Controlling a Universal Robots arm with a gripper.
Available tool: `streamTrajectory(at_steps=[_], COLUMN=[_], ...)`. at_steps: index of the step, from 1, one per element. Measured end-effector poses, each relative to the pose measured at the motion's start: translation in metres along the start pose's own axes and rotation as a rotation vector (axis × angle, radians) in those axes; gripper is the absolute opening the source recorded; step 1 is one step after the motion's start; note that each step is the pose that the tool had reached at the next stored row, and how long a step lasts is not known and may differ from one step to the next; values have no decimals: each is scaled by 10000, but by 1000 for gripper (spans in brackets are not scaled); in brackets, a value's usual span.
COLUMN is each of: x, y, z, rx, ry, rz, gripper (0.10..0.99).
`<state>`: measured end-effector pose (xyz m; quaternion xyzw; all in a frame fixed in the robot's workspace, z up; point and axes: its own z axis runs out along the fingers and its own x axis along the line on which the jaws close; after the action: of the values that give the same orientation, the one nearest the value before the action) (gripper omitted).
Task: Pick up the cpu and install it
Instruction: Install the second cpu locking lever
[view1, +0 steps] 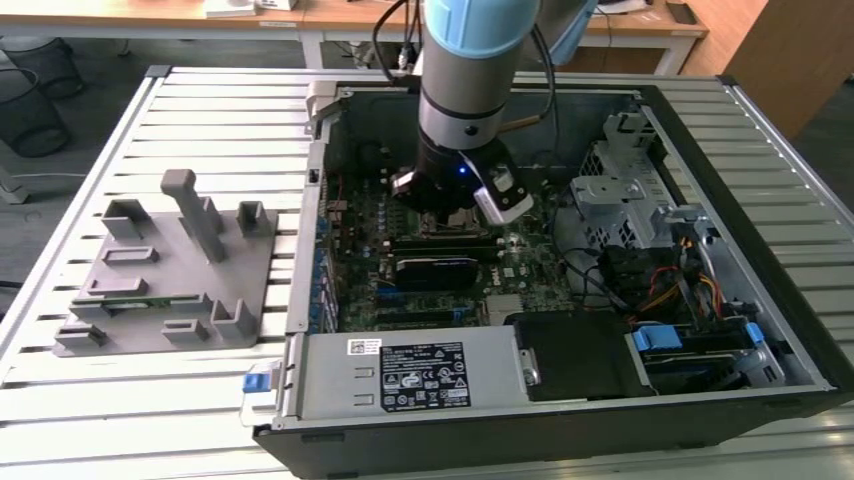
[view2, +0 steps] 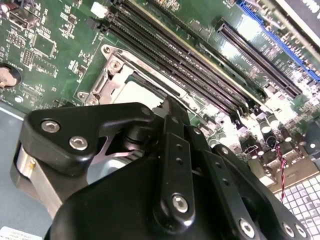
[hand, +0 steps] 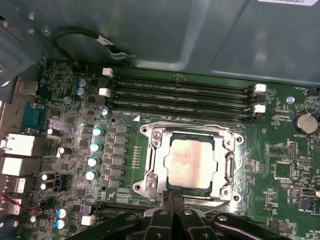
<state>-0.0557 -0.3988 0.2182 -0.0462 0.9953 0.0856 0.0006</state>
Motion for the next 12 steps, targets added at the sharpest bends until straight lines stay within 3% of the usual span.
streamTrajectory(at_steps=[12], x=[-63], y=[64], z=[12], rx=[-90], ry=[3], rz=[2], gripper=[106])
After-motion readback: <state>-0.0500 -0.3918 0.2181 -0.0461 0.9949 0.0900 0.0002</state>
